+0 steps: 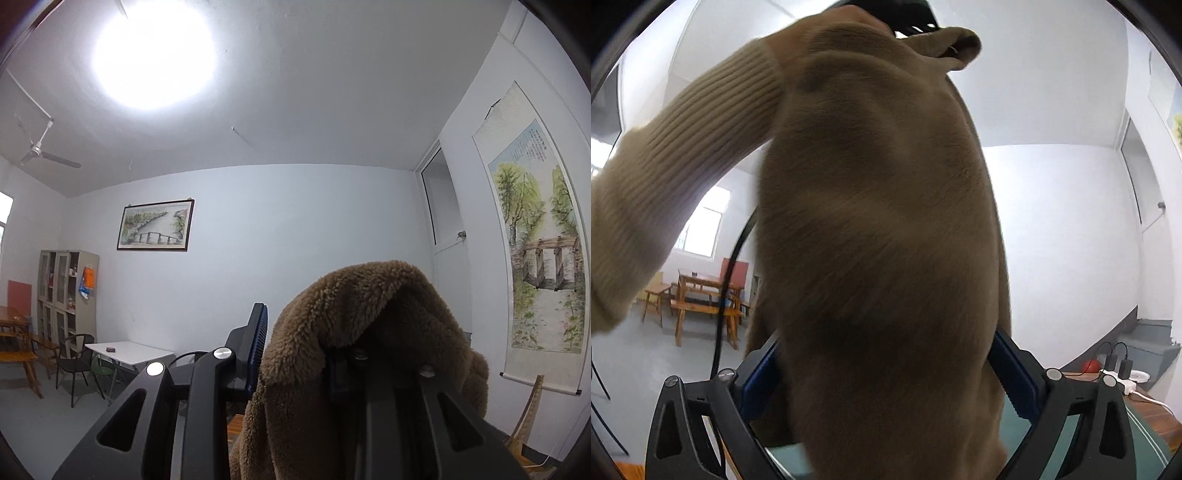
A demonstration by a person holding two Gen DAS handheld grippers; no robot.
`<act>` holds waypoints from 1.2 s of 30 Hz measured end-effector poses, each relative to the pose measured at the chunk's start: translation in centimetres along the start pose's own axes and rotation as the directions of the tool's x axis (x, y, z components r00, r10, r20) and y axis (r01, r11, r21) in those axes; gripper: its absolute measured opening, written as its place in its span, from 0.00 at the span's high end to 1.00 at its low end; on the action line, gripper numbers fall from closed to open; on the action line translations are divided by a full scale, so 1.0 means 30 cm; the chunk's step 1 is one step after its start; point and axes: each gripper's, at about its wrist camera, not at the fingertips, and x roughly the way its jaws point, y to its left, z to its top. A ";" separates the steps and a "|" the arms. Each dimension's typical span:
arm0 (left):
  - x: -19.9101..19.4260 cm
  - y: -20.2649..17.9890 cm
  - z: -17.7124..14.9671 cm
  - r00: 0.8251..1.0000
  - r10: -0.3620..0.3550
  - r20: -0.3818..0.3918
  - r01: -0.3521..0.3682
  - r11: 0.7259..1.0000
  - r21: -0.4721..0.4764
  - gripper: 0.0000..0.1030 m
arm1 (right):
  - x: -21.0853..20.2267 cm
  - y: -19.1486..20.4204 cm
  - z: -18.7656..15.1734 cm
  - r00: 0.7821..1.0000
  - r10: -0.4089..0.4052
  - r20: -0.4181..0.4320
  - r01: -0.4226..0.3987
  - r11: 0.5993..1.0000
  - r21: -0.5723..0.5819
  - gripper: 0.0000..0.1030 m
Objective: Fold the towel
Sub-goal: 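Raise both grippers high, holding the fleece up to let it hang open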
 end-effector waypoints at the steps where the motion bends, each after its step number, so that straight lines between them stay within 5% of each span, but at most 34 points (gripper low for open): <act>1: -0.009 0.009 0.006 1.000 0.008 0.000 -0.008 1.000 0.012 0.70 | -0.013 -0.028 0.014 1.000 -0.007 0.011 0.006 1.000 0.021 0.08; 3: -0.025 0.036 0.009 0.999 0.037 0.007 -0.037 0.999 0.031 0.69 | -0.048 -0.082 0.039 0.999 -0.034 0.031 0.033 0.998 0.047 0.27; 5: -0.028 0.069 0.010 0.999 0.053 0.003 -0.053 0.998 0.044 0.64 | -0.086 -0.157 0.068 0.995 -0.094 0.042 0.091 0.994 0.056 0.62; 8: -0.034 0.117 -0.002 0.998 0.066 -0.011 -0.065 0.996 0.059 0.58 | -0.120 -0.269 0.109 0.983 -0.178 0.038 0.176 0.983 0.052 0.80; 14: -0.085 0.188 -0.057 0.999 0.015 -0.031 -0.012 0.995 0.095 0.50 | -0.187 -0.516 0.215 0.945 -0.321 0.071 0.316 0.946 0.069 0.84; 19: -0.108 0.263 -0.113 0.994 -0.074 -0.077 0.079 0.994 0.073 0.47 | -0.260 -0.629 0.393 0.872 -0.442 0.209 0.450 0.893 0.014 0.84; 24: -0.125 0.355 -0.213 0.982 -0.143 -0.122 0.142 0.990 -0.015 0.47 | -0.241 -0.595 0.542 0.799 -0.480 0.363 0.542 0.836 -0.088 0.84; 31: -0.294 0.471 -0.197 0.991 -0.120 0.054 0.125 0.985 -0.120 0.47 | -0.354 -0.269 0.741 0.687 -0.467 0.556 0.656 0.728 -0.199 0.84; 36: -0.451 0.444 -0.160 0.974 -0.045 0.223 0.066 0.994 -0.086 0.32 | -0.390 -0.275 0.735 0.644 -0.488 0.589 0.697 0.691 -0.191 0.84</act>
